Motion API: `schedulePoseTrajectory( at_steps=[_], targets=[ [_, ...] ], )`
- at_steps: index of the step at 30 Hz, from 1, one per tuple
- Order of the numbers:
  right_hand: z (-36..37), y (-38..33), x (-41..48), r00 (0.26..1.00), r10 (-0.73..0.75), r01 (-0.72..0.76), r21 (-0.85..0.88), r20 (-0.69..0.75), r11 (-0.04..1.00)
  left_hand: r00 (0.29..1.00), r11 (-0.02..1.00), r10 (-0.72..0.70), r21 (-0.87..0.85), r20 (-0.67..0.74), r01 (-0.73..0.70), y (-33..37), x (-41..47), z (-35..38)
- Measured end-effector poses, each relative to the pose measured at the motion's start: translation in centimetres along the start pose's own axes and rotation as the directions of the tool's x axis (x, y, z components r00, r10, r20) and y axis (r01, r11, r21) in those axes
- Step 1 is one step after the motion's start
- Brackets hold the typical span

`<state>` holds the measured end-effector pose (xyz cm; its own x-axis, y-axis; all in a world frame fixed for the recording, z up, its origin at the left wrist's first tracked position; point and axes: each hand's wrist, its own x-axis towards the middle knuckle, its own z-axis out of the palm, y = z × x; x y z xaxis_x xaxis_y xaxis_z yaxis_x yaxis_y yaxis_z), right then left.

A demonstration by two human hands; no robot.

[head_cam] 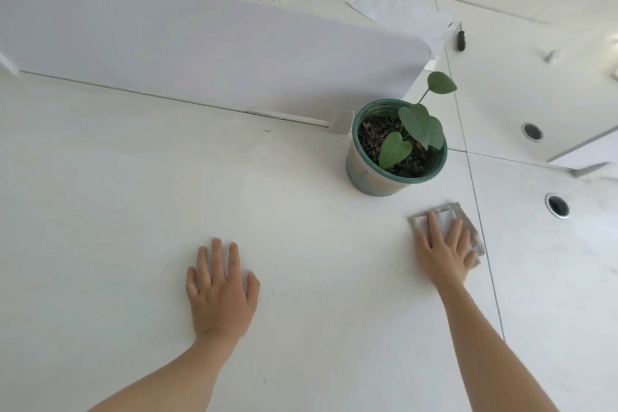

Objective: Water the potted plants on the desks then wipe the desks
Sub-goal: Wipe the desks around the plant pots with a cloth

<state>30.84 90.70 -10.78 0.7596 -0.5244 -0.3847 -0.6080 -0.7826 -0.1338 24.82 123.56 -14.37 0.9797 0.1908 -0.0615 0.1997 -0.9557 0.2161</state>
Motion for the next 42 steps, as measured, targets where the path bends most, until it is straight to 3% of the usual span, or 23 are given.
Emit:
schedulePoseTrajectory(
  at_steps=[3, 6, 9, 13, 17, 21, 24, 28, 30, 36, 42],
  targets=[
    [1.3, -3.7, -1.3, 0.994, 0.104, -0.106, 0.088, 0.022, 0.990, 0.999, 1.000, -0.008, 0.010, 0.040, 0.008, 0.1, -0.1, 0.1],
    [4.3, -8.8, -5.2, 0.985, -0.171, 0.171, 0.015, 0.026, 0.985, 0.996, 0.999, -0.027, -0.020, 0.089, 0.029, 0.3, -0.2, -0.2],
    [6.6, -11.6, -8.9, 0.887, -0.454, 0.458, -0.048, 0.081, 0.888, 0.989, 0.998, -0.032, -0.042, 0.145, 0.039, 0.4, -0.1, -0.7],
    [7.3, -10.2, -11.6, 0.759, -0.641, 0.650, -0.197, 0.118, 0.734, 0.991, 0.997, -0.033, -0.071, 0.129, 0.043, 0.5, -0.3, -0.8],
    [6.3, -5.9, -12.9, 0.811, -0.573, 0.582, -0.247, 0.115, 0.774, 0.993, 0.996, -0.038, -0.074, 0.112, 0.047, 0.4, -0.4, -0.8],
    [4.4, -1.2, -12.7, 0.914, -0.392, 0.381, -0.103, -0.107, 0.919, 0.989, 0.996, -0.026, -0.084, 0.143, 0.038, 0.3, -0.5, -1.1],
    [3.7, 1.0, -12.8, 0.977, -0.168, 0.173, 0.030, -0.135, 0.984, 0.990, 0.993, -0.009, -0.113, 0.143, 0.025, 0.2, -0.7, -1.4],
    [4.3, 1.2, -15.2, 0.992, -0.023, 0.056, 0.272, -0.121, 0.961, 0.987, 0.982, 0.008, -0.190, 0.162, 0.023, -0.2, -0.8, -2.3],
    [4.6, 1.4, -16.9, 0.992, -0.018, 0.065, 0.379, -0.126, 0.923, 0.988, 0.960, 0.051, -0.280, 0.142, -0.010, -0.8, -1.1, -3.0],
    [3.9, 3.2, -23.0, 0.966, -0.156, 0.240, 0.487, -0.207, 0.840, 0.993, 0.862, 0.106, -0.502, 0.045, -0.069, -2.7, -7.6, -6.1],
    [4.1, 6.7, -30.3, 0.908, -0.329, 0.418, 0.577, -0.258, 0.702, 0.999, 0.803, -0.033, -0.596, -0.032, 0.008, -3.9, -19.7, -7.2]
  ],
)
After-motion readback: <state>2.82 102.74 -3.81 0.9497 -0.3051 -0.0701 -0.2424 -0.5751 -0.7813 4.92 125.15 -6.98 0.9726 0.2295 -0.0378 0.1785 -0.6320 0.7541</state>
